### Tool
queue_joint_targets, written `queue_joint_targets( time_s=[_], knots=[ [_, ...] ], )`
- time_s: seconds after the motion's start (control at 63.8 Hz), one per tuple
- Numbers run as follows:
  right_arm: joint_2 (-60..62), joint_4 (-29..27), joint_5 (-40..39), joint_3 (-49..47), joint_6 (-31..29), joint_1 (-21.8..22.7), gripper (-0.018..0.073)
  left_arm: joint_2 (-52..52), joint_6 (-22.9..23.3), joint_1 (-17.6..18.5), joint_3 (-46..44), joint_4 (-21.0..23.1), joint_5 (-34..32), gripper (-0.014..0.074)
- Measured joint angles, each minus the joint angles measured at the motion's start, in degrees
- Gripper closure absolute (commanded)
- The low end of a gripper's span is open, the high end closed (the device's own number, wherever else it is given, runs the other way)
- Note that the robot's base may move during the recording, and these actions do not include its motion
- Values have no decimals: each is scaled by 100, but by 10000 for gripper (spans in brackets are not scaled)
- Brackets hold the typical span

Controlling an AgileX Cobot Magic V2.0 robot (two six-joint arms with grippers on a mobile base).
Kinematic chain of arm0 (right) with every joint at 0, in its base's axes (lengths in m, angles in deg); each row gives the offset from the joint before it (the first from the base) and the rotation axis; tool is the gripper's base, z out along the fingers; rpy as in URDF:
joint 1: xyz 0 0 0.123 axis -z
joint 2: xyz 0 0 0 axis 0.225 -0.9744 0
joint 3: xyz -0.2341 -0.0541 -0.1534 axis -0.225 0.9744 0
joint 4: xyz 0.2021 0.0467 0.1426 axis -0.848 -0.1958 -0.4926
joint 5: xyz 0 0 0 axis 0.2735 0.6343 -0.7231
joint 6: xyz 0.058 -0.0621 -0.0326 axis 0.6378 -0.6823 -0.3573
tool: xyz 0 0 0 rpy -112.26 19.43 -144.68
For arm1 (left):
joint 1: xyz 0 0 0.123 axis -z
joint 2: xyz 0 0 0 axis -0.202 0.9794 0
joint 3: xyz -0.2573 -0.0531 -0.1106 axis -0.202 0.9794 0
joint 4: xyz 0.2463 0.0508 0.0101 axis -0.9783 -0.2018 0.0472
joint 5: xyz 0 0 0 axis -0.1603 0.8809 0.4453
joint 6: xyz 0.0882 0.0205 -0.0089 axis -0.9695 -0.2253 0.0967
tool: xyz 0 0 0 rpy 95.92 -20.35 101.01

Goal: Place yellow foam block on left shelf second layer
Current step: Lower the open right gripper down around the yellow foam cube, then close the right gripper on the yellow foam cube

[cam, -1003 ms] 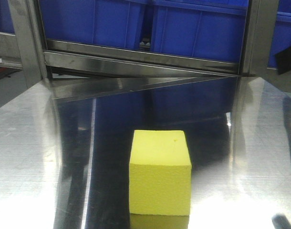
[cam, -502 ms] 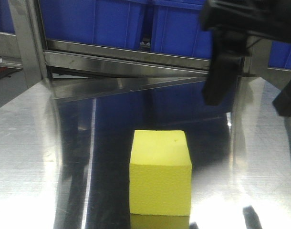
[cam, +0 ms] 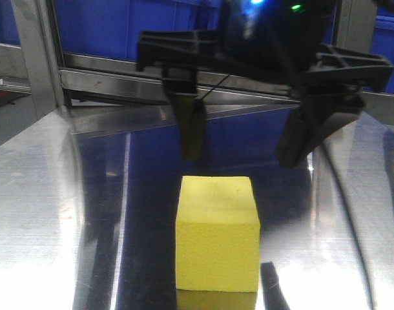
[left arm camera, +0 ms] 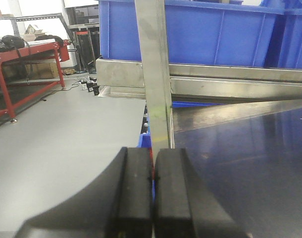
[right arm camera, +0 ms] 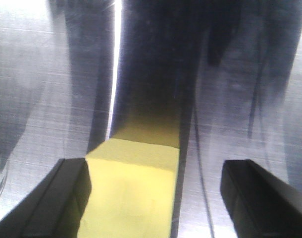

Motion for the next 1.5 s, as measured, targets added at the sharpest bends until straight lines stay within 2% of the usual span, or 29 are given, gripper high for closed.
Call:
queue_joint_targets(
  time_s=[0.298, 0.784, 1.207, 1.505],
  knots=[
    [-336, 14, 12, -155, 128, -231, -66, 0, 0, 0, 0, 0, 0, 472],
    [-424, 40, 84, -155, 180, -276, -66, 0, 0, 0, 0, 0, 0, 472],
    [-780, 40, 185, -145, 545, -377, -65, 0, 0, 0, 0, 0, 0, 472],
    [-795, -148, -66, 152, 575, -377, -62, 0, 0, 0, 0, 0, 0, 472]
  ],
)
